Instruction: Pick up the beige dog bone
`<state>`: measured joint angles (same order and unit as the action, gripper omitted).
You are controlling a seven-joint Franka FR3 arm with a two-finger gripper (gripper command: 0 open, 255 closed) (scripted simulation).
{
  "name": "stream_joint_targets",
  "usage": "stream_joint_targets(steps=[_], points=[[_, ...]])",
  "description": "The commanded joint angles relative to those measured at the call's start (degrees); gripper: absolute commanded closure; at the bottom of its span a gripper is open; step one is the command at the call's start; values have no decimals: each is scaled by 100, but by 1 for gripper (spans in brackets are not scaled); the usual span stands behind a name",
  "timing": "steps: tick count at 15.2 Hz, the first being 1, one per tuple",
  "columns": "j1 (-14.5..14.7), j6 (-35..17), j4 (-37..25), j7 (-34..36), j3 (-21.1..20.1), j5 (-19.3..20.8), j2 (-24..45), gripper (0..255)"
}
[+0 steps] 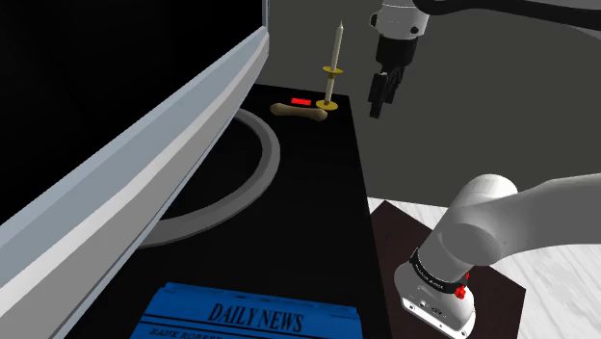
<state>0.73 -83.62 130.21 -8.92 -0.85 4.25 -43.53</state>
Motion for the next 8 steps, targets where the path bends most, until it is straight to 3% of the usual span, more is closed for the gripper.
stream_joint_targets(steps=[1, 8], points=[[0, 0, 0, 0, 0, 0, 0, 0], [83, -809, -522, -1047, 617, 140, 1348, 0]])
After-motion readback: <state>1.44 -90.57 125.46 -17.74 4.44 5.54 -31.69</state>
